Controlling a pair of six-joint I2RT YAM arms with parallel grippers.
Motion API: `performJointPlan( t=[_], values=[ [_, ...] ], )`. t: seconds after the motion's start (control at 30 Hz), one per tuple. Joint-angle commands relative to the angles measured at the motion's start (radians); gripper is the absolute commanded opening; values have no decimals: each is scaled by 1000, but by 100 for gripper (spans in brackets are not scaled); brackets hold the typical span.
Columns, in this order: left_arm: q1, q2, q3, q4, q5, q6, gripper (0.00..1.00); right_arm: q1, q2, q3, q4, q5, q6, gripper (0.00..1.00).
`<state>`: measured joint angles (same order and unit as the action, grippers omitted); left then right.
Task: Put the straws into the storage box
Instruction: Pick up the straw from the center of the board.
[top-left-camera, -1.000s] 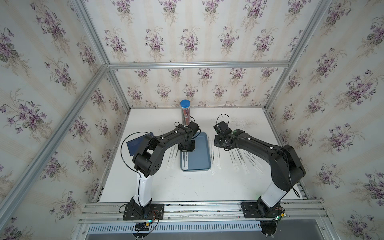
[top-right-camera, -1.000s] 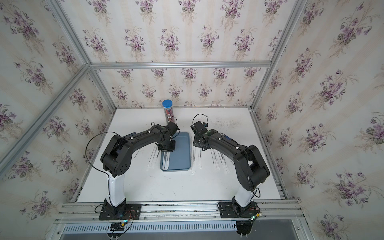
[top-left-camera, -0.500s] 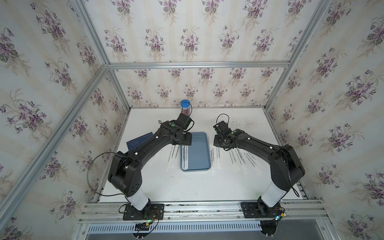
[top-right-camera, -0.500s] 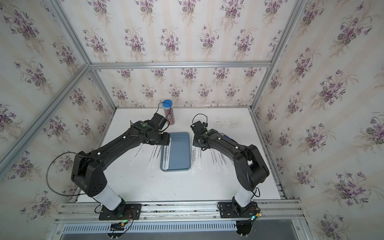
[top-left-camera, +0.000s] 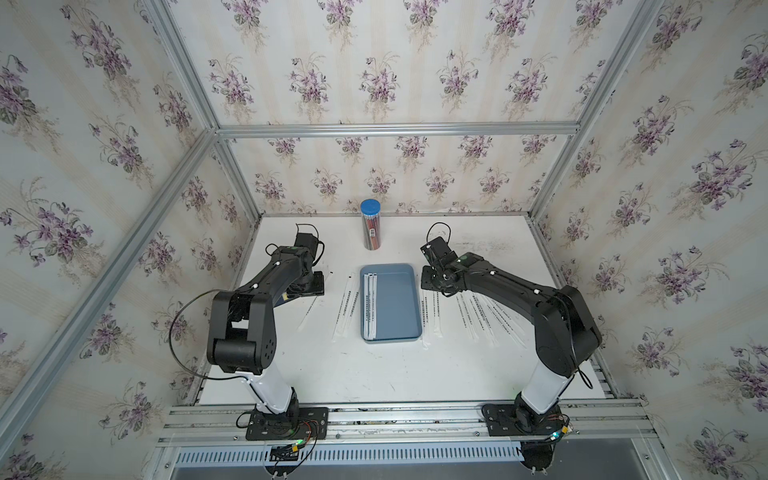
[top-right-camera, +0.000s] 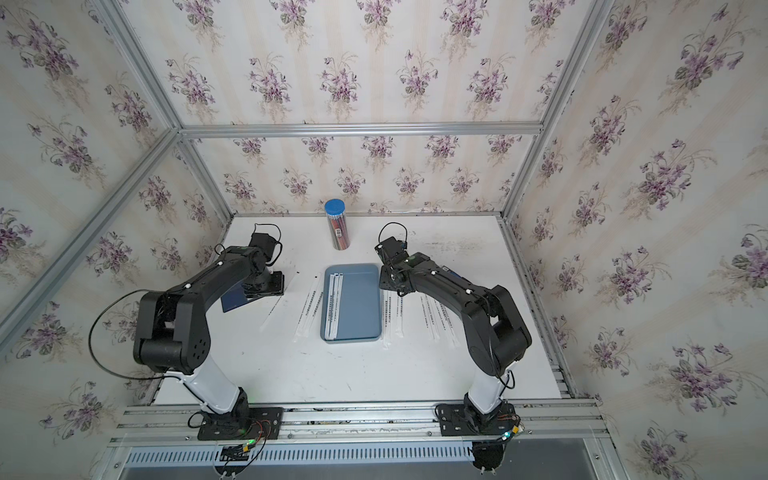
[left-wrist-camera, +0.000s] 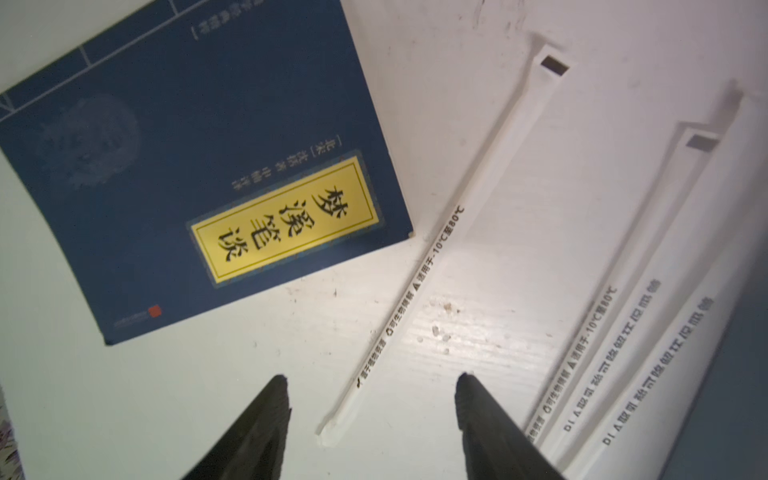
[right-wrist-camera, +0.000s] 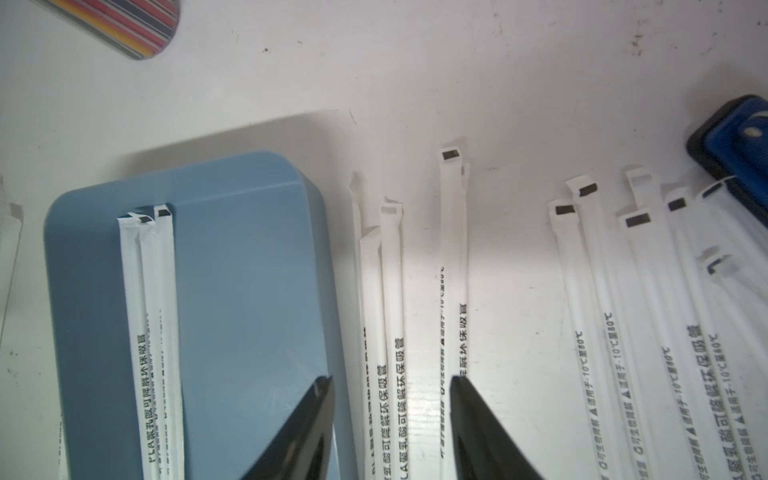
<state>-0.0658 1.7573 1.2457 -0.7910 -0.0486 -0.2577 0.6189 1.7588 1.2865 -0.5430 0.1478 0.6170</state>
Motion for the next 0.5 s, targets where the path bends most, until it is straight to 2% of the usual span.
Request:
performJointPlan(
  t=[0.0,0.07,0.23,0.47],
  values=[
    [12,47,23,-5,83,55,54,-1,-16,-2,-7,7,-12,42],
    [31,77,29,-10,111,54,45,-1,-24,-8,-2,9,-8,40],
    [43,124,27,4,171,39,42,-1,-22,-7,2,4,-5,39],
    [42,170,29,10,171,30,41,1,-24,-4,5,1,-6,38]
  ],
)
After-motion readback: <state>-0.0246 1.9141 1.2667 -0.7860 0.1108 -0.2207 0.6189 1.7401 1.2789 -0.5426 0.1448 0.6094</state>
